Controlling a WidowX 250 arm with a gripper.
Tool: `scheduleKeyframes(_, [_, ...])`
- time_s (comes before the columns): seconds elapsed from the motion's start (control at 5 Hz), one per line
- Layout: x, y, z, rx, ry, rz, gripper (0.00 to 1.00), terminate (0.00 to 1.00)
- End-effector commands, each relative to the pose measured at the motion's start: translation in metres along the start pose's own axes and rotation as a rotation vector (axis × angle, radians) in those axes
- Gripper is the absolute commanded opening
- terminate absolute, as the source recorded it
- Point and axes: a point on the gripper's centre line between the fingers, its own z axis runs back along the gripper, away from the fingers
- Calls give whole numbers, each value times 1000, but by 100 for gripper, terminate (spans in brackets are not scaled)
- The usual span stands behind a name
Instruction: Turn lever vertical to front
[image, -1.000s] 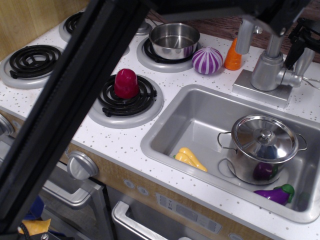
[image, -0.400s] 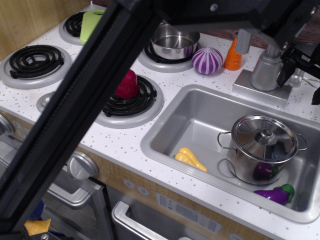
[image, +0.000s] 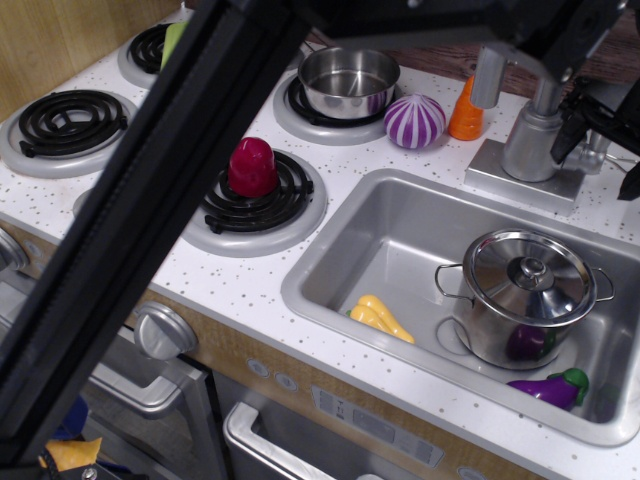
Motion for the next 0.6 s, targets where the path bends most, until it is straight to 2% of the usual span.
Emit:
scheduleKeyframes(0.0, [37,24,55,-57,-171,-1,100,0])
scheduleKeyframes(0.2, [42,25,59,-13,-185,-23,100,0])
scheduleKeyframes(0.4, [49,27,63,5,-195,-41,100,0])
